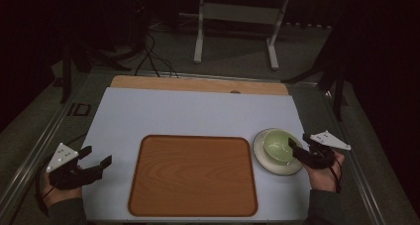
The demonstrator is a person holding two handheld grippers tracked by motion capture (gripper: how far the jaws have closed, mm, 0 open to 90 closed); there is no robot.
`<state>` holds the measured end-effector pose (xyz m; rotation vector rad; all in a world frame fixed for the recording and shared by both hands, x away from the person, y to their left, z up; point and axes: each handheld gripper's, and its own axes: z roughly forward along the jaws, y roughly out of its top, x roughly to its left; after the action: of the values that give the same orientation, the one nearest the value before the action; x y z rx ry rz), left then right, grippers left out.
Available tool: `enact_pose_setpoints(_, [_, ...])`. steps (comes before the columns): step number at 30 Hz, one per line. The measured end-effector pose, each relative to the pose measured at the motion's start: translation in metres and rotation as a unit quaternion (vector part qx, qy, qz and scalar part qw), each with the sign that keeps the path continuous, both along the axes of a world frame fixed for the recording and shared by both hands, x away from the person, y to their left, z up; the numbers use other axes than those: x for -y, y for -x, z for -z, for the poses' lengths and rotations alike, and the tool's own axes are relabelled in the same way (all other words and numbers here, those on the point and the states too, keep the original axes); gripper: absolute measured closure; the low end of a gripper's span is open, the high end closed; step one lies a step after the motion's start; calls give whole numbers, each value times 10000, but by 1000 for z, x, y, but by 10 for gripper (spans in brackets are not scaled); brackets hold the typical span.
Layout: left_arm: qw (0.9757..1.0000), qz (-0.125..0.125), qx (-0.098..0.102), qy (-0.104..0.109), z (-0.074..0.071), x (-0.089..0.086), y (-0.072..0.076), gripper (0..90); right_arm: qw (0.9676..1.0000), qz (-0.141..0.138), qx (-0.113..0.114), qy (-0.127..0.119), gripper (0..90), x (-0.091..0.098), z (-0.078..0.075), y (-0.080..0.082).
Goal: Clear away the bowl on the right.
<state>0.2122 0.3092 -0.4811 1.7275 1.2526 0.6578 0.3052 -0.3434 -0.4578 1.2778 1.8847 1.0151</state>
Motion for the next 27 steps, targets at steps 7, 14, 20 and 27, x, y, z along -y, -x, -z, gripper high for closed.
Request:
enact_pose_setpoints(7, [10000,-27,18,32,-1,-1,0,214,9998,26,-191,3,402,1,9,-11])
enact_pose_setpoints(14, [10000,-31,11,61,0,-1,-1,214,9985,105,-531,-7,406,0,18,-18])
enact_pose_setpoints(20, [10000,-49,12,62,0,-1,-1,214,9962,242,-840,-54,447,4,21,-22])
enact_pose_setpoints(27, [9999,-84,-2,65,0,-1,-1,215,9920,305,-1220,-146,513,7,23,-28])
